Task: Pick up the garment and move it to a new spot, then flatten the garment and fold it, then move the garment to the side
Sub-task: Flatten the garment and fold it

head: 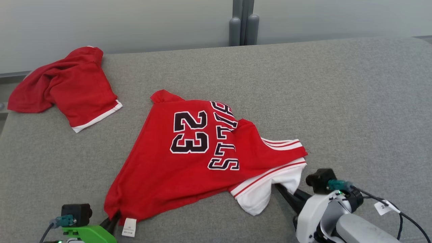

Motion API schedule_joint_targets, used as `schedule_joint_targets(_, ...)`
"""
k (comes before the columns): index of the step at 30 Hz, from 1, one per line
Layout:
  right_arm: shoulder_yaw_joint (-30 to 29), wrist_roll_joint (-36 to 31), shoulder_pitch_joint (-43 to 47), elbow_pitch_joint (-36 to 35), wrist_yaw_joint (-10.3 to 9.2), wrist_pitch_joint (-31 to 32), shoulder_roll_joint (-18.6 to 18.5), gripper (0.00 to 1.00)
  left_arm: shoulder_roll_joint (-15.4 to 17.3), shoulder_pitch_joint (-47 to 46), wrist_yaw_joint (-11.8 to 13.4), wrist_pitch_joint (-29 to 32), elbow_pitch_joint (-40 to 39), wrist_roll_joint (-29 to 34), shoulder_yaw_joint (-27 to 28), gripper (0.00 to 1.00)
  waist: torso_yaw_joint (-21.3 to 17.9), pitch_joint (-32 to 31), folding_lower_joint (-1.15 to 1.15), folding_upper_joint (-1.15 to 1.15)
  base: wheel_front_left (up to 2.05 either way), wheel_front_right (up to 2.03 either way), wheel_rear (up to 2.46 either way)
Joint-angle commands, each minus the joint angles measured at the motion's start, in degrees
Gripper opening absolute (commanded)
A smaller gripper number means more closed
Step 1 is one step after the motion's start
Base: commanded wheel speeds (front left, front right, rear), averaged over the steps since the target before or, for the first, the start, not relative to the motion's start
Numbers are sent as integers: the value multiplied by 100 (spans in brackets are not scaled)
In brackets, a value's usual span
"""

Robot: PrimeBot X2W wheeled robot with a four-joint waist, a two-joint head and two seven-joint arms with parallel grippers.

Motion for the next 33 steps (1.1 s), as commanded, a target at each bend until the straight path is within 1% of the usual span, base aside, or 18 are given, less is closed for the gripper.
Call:
schedule_joint_targets(1,-102,316,-49,-141,-6,-161,56,0,-31,-58,-23,-35,-66,-160,-7,0,-15,0,0,0,0,0,0)
schedule_joint_targets(2,-166,661,-11,-321,-5,-266,81,0,-70,-27,-36,1,-169,-353,-6,0,-25,2,0,0,0,0,0)
schedule_joint_targets(4,-370,1224,8,-683,-7,-431,-123,0,-60,65,-41,109,-499,-796,-24,0,-51,6,0,0,0,0,0)
schedule_joint_targets(6,-585,1657,35,-1093,-7,-524,-391,0,85,139,-45,236,-1000,-1223,-94,0,-89,10,0,0,0,0,0)
schedule_joint_targets(7,-862,2009,111,-1556,-3,-607,-687,0,276,257,-46,320,-1581,-1609,-113,0,-138,5,0,0,0,0,0)
schedule_joint_targets(10,-1376,2328,271,-2218,-3,-633,-1273,0,579,447,-48,362,-2461,-2014,26,0,-242,20,0,0,0,0,0)
schedule_joint_targets(13,-2001,2521,487,-2882,-3,-553,-1773,0,808,602,-49,306,-3373,-2354,284,0,-362,53,0,0,0,0,0)
schedule_joint_targets(15,-2477,2666,611,-3359,-3,-470,-2031,0,903,673,-49,282,-4005,-2605,471,0,-445,101,0,0,0,0,0)
schedule_joint_targets(17,-3004,2784,681,-3829,-3,-394,-2203,0,937,640,-49,279,-4693,-2907,608,0,-531,172,0,0,0,0,0)
schedule_joint_targets(19,-3555,2967,694,-4263,-3,-307,-2285,0,973,499,-31,299,-5223,-3185,803,0,-596,271,0,0,0,0,0)
schedule_joint_targets(21,-4054,3124,552,-4655,-2,-211,-2304,0,1065,279,57,403,-5642,-3351,986,0,-650,427,0,0,0,0,0)
schedule_joint_targets(23,-4437,3277,314,-4917,-3,-92,-2259,0,1123,-54,206,533,-5893,-3563,1148,0,-691,640,0,0,0,0,0)
schedule_joint_targets(25,-4680,3315,-17,-4944,-3,108,-2250,0,1313,-572,413,742,-5926,-3596,1338,0,-715,927,0,0,0,0,0)
schedule_joint_targets(27,-4788,3207,-514,-4784,-3,328,-2189,0,1519,-1229,598,1011,-5758,-3503,1396,0,-719,1287,0,0,0,0,0)
schedule_joint_targets(29,-4758,3094,-1187,-4474,-3,501,-2010,0,1614,-2072,770,1192,-5385,-3446,1363,0,-704,1680,0,0,0,0,0)
schedule_joint_targets(30,-4676,3055,-1546,-4288,-4,586,-1877,0,1596,-2514,855,1254,-5125,-3416,1298,0,-692,1850,0,0,0,0,0)
schedule_joint_targets(32,-4541,2862,-2377,-3682,-7,666,-1477,0,1391,-3457,1083,1343,-4447,-3370,1099,0,-677,2141,0,0,0,0,0)
schedule_joint_targets(33,-4438,2711,-2798,-3361,-7,697,-1277,0,1354,-3932,1098,1352,-4104,-3199,958,0,-670,2257,0,0,0,0,0)
